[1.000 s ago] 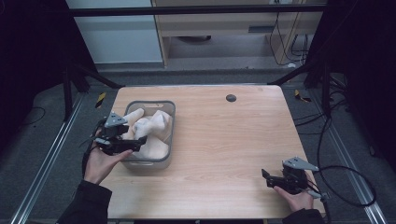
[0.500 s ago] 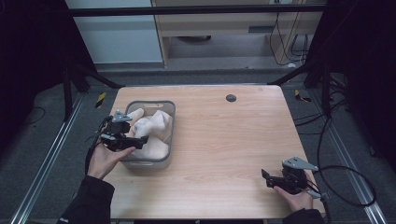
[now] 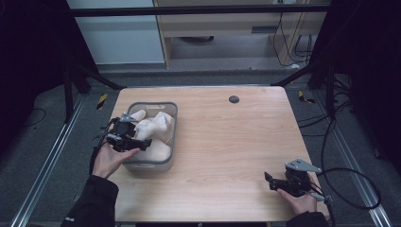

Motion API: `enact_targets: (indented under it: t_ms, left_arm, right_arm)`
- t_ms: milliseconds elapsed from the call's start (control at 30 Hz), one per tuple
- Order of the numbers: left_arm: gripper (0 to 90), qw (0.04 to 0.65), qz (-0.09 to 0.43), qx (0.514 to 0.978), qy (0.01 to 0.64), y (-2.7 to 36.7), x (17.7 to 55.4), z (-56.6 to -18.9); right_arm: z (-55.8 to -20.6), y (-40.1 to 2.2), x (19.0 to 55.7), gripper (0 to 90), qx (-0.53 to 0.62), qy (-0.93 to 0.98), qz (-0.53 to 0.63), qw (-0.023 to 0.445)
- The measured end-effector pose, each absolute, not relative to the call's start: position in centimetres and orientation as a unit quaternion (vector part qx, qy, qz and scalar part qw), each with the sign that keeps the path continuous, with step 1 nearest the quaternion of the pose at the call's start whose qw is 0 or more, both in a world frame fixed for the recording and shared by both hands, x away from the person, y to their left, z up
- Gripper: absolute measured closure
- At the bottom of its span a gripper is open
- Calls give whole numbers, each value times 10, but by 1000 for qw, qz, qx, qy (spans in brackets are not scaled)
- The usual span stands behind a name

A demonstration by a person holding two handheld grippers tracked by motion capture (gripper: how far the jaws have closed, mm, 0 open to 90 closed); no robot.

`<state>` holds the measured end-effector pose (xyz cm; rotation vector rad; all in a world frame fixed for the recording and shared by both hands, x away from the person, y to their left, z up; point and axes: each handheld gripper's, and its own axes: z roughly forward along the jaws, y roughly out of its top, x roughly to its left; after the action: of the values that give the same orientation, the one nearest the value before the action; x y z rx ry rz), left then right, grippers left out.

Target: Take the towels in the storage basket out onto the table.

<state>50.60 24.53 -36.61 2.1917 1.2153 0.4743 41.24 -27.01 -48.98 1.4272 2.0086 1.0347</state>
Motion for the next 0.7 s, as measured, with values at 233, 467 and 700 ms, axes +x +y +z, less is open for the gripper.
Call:
enact_targets:
  t_ms: [233,467,700]
  left_arm:
    - [346,271,179,829,455,241,510,-371]
    - [458,255,178,832,460,240,512,-375]
    - [567,253,172,827,471,241,514,-376]
  right_arm:
    - [-490,-270,413,105,519,733,375,230]
    - [-491,-269,413,102,520,734,374,226]
    - [-491,-269,414,100,515,738,371,230]
